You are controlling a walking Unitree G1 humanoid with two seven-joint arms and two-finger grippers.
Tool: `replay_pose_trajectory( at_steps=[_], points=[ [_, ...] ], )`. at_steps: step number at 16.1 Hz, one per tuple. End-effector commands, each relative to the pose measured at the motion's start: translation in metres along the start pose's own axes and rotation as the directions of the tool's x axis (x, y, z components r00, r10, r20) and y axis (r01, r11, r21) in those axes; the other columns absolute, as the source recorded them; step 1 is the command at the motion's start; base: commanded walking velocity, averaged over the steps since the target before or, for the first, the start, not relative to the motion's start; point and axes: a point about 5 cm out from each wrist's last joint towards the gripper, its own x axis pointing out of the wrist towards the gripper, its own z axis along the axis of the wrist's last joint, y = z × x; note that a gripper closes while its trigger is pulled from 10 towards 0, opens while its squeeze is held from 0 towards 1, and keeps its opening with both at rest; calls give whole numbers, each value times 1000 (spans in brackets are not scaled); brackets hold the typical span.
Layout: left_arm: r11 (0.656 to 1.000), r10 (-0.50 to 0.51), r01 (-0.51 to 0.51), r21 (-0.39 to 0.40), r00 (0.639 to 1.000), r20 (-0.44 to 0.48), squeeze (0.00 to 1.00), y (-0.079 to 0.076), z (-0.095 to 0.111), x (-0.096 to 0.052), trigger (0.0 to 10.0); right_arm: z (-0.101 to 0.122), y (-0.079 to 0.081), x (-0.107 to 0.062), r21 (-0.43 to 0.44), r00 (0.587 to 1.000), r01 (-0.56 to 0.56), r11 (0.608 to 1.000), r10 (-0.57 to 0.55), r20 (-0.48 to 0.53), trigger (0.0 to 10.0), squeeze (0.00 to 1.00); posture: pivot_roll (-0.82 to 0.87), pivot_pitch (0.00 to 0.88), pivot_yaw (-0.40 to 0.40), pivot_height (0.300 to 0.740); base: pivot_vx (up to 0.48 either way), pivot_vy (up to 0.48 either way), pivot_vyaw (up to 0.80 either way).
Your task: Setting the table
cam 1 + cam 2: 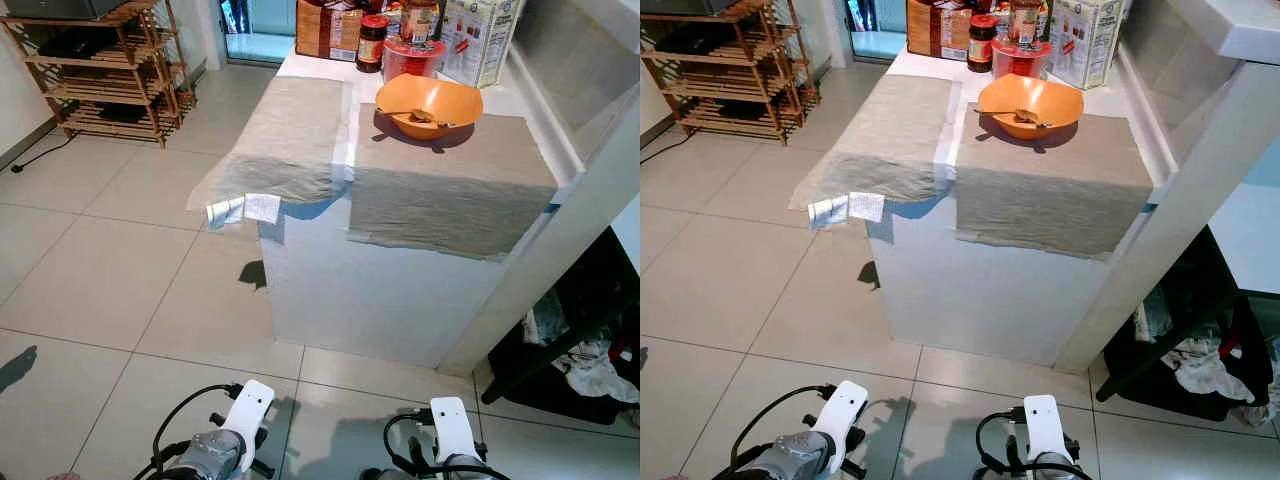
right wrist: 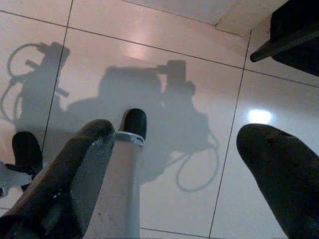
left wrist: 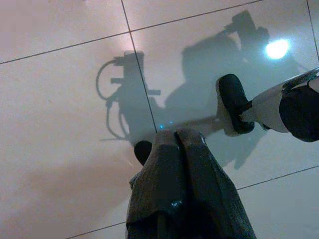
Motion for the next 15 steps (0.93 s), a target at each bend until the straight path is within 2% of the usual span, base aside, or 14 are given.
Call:
replay_pose_trajectory(
  at_steps=[1, 9, 15],
  points=[
    [1000, 5, -5, 5, 1000, 3, 0, 2, 2, 0, 0, 5, -2, 1, -23, 1000, 6, 1000, -6, 6, 10000, 0, -62, 0, -7, 740, 0, 0, 0],
    [1000, 12, -12, 1, 1000, 2, 0, 6, 0, -2, 0, 7, -2, 1, -36, 1000, 3, 999, -3, 9, 10000, 0, -58, 0, -9, 740, 0, 0, 0],
    [1000, 2, -2, 9, 1000, -13, 0, -1, -2, 0, 0, 2, 0, 1, -41, 1000, 5, 999, -5, 0, 10000, 0, -60, 0, -9, 740, 0, 0, 0]
  ],
)
